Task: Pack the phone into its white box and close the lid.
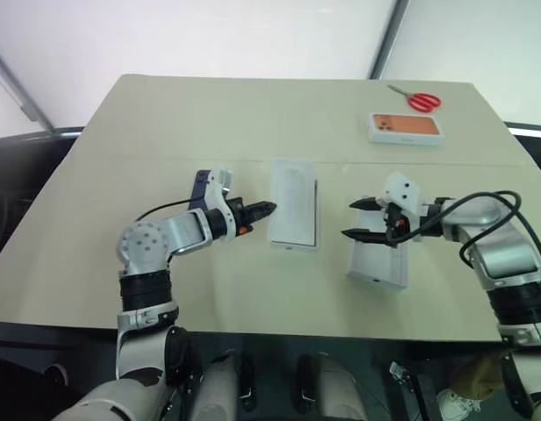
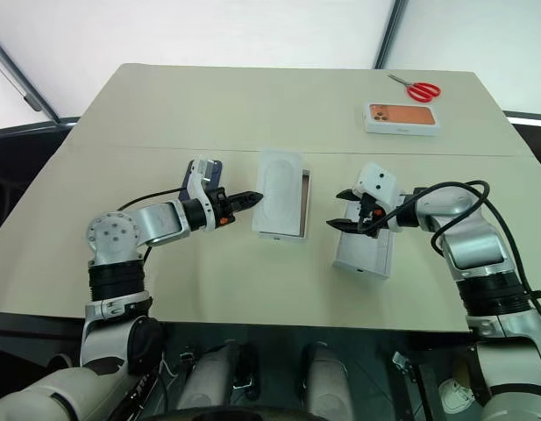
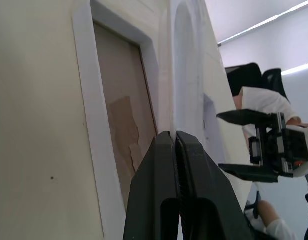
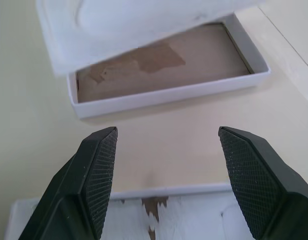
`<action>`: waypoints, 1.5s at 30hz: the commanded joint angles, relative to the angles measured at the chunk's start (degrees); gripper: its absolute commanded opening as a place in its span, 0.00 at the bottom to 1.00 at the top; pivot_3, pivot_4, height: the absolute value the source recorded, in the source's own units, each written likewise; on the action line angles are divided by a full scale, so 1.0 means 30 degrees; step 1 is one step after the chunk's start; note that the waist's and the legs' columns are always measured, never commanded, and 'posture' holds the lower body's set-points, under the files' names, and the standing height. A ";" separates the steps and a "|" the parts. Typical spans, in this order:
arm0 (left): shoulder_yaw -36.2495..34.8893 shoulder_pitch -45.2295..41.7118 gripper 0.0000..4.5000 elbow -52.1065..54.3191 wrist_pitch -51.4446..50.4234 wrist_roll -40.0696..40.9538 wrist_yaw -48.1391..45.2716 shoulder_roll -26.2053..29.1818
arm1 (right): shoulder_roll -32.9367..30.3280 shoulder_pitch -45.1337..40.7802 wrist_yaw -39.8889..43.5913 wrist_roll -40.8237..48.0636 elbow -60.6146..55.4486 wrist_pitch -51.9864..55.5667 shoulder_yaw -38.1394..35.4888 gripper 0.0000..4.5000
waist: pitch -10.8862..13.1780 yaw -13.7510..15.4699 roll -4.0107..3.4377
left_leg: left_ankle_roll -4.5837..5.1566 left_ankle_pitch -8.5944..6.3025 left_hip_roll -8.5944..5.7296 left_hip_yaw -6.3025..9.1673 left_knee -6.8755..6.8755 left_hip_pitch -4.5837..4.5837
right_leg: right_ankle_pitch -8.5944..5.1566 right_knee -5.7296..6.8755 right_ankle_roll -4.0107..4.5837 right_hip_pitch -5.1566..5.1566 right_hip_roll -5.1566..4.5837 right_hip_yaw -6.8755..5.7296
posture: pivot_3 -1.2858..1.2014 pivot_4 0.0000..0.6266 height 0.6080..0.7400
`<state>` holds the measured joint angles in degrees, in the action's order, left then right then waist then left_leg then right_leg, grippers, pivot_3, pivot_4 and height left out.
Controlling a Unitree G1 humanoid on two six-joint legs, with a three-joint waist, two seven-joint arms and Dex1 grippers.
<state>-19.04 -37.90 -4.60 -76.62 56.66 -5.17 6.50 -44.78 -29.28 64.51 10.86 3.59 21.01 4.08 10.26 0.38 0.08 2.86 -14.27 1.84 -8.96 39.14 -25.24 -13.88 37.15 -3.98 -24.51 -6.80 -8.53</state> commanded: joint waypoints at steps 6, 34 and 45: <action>0.1053 -0.0656 0.15 -0.0783 0.1123 -0.1039 -0.1385 0.0106 | 0.0558 -0.0405 -0.0741 -0.0154 -0.0164 -0.0769 -0.0155 0.76 | 0.0001 0.0101 0.0002 | 0.0002 -0.0001 -0.0007 0.0002 0.0003 -0.0008 | 0.0000 -0.0008 0.0000 0.0000 -0.0010 -0.0001 | 0.52 0.24 0.98; 0.3641 0.3468 0.77 0.4639 1.1723 -0.6942 -0.8470 0.6502 | 0.5285 -0.2903 -0.3128 -0.3004 0.1721 -0.1329 0.4107 0.01 | 0.0003 -0.0353 -0.0017 | -0.0016 0.0005 0.0011 0.0001 -0.0029 -0.0017 | 0.0000 -0.0006 0.0007 -0.0028 -0.0021 0.0000 | 0.52 0.24 0.98; 0.4194 0.4745 0.77 0.5560 1.2387 -0.7868 -0.7631 0.5333 | 0.6194 -0.4333 -0.4738 -0.5336 0.5748 -0.3810 0.4999 0.01 | 0.0000 -0.0398 -0.0014 | -0.0013 0.0006 0.0010 -0.0004 -0.0032 -0.0010 | 0.0000 0.0001 0.0005 -0.0025 -0.0004 0.0000 | 0.52 0.24 0.98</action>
<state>-6.07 -23.54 9.71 -40.34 33.01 -28.28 22.65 -27.04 -41.19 51.66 -4.16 19.53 10.96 19.44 10.26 -0.81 0.04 2.82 -14.25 1.88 -8.98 39.04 -25.27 -13.88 37.15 -3.96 -24.59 -6.81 -8.53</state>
